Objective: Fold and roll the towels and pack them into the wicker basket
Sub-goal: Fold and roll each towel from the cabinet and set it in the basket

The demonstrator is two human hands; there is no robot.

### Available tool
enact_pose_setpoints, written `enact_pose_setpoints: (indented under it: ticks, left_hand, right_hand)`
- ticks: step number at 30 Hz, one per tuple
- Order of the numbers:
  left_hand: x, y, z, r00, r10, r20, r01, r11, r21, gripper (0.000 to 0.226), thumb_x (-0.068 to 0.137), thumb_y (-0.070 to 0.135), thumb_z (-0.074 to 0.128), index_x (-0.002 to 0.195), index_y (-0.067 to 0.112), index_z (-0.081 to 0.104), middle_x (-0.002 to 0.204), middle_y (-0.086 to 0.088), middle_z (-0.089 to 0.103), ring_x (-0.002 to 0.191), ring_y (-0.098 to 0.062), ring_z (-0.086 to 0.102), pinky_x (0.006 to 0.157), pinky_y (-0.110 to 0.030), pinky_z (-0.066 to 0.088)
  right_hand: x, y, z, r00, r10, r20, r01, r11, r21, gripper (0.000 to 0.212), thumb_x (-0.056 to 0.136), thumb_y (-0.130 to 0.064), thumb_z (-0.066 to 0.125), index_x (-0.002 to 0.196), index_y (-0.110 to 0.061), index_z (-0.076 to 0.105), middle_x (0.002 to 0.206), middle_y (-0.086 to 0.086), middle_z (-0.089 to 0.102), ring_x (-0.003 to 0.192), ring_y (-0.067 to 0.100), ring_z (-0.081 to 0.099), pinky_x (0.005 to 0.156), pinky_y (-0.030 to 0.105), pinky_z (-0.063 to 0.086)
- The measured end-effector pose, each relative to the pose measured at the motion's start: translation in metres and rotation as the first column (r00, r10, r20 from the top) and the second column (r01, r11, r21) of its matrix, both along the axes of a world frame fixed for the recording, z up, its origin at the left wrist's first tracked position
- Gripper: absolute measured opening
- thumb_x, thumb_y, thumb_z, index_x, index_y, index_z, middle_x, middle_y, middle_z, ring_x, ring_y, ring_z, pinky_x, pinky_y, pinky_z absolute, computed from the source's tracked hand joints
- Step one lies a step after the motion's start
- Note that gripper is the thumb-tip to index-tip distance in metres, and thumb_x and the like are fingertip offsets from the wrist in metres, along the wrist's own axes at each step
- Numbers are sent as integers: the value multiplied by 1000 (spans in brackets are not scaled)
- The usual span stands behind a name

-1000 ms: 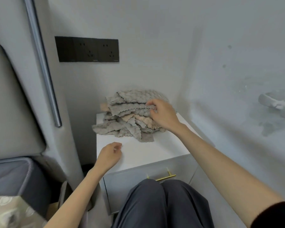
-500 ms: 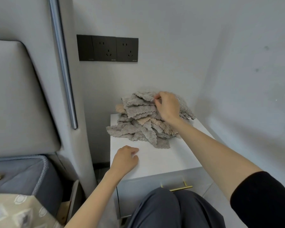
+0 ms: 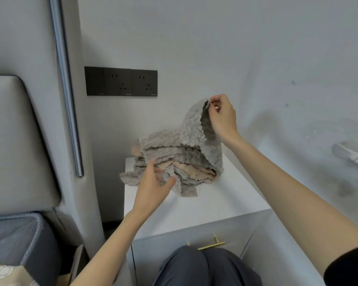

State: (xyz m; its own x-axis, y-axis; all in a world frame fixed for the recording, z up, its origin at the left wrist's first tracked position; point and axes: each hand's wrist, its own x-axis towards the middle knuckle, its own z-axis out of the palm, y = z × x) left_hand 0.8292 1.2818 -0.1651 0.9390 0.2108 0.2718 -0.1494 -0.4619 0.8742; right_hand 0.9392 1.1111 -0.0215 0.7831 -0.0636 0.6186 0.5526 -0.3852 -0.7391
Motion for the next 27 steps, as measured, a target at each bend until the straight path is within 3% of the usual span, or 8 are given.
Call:
enact_pose_setpoints:
  ticks: [3,7,10,12,15,18,23,27]
  left_hand:
    - [-1,-19,33,981,-173,91,177,983,-37,111,60,68,73,143,52,1,139,11,34,121,-5,43,97,-28,40]
    - [-5,-32,60,953,-250,169,257,966,-23,119,56,65,79,140,57,-4,135,14,35,124,1,39,96,-18,35]
    - [-13,-32,69,938,-249,241,257,966,-4,77,78,36,75,140,42,29,121,22,55,112,3,53,90,-14,43]
    - [-18,-28,74,933,-235,274,247,969,-8,21,89,26,64,103,40,57,90,30,64,89,7,60,74,-12,45]
    - [-23,-18,72,947,-261,190,299,929,-216,32,94,28,58,62,32,55,55,20,55,53,4,50,53,-11,39]
    - [-23,-14,65,964,-265,-18,249,926,-283,31,94,33,58,77,6,56,68,-4,59,62,-16,55,62,-26,43]
    - [-17,-11,33,946,-160,-283,105,974,-200,35,96,29,54,66,19,38,61,1,44,52,-11,41,45,-20,35]
    - [-16,-2,16,934,-130,-332,73,981,-180,34,96,30,53,67,19,39,65,-1,42,58,-14,40,53,-25,32]
  right_hand:
    - [-19,-8,9,996,83,9,-82,991,-106,4,97,-15,48,96,-19,50,89,-10,56,78,0,53,65,8,38]
    - [-43,-17,14,973,226,-44,-230,957,-177,6,96,-18,51,92,-22,53,90,-7,63,91,11,61,79,23,45]
    - [-57,-26,10,932,327,-156,-350,925,-150,5,96,-23,55,92,-23,58,79,-8,67,74,7,61,67,16,43]
    - [-60,-35,3,889,376,-260,-409,909,-85,5,95,-24,58,92,-22,61,71,-8,67,64,6,58,60,13,43]
    - [-60,-46,-18,837,362,-411,-426,902,-72,3,92,-21,62,93,-21,65,77,-7,69,66,-2,62,62,10,48]
    - [-59,-45,-47,850,234,-471,-382,891,-247,5,88,-15,66,89,-20,66,81,-7,66,68,-7,59,65,7,44]
    - [-74,-31,-92,816,202,-542,-435,833,-343,5,89,-14,62,86,-16,64,80,-5,65,73,7,60,65,16,49]
    - [-92,-22,-125,707,208,-676,-633,613,-473,22,86,-20,64,106,-15,56,105,1,60,96,15,59,83,27,49]
